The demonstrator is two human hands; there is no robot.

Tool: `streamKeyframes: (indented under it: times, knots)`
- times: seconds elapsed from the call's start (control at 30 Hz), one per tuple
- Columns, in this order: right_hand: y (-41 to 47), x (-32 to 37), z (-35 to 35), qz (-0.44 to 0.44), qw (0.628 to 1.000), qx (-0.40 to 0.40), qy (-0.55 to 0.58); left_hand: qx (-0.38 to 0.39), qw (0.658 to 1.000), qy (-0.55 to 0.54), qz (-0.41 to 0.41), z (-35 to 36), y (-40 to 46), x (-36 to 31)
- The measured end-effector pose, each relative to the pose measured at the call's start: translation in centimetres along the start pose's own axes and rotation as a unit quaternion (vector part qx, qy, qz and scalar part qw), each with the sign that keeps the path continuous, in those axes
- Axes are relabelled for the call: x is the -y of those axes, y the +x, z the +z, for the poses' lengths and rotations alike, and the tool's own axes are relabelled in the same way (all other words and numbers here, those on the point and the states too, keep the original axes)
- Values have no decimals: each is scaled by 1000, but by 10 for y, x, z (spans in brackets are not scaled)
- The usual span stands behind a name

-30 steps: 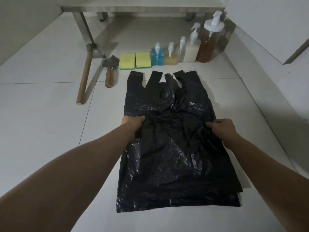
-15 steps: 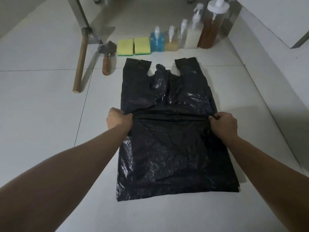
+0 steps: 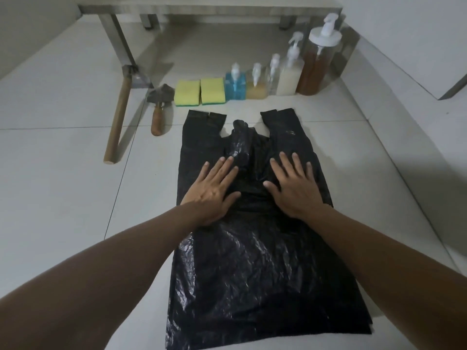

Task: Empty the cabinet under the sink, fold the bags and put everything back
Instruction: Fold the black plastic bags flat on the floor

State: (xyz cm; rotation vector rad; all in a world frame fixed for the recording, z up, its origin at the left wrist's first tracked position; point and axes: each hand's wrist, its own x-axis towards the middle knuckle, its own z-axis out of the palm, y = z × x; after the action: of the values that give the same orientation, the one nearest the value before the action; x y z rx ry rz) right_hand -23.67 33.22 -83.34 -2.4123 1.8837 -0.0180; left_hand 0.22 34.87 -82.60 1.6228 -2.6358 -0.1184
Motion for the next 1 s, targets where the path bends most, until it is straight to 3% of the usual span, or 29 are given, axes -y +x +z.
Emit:
streamKeyframes:
  times: [0.13,0.27,0.33,0.63,0.8,0.9,1.0]
  knots:
    - [27,-7,4,21,1000,2,12,14,1000,6,-4,5,30,22]
    - [37,-36,18,135,989,63,24,98,980,-28,-172,21,34,52]
    - [36,-45,22,162,984,71,20,104,972,-22,-211,27,29,59]
    - [37,-42,20,160,985,67,8,85,966,-5,-245,24,27,56]
    - [-3,-5,7,74,996,-42,13,-3,985,-37,-171,8,-7,17]
    - [-32,0,21,44,998,43,-1,73,990,-7,-121,22,-41,0]
    - [-40,-4,21,65,996,57,26,90,983,-24,-157,24,-51,-1]
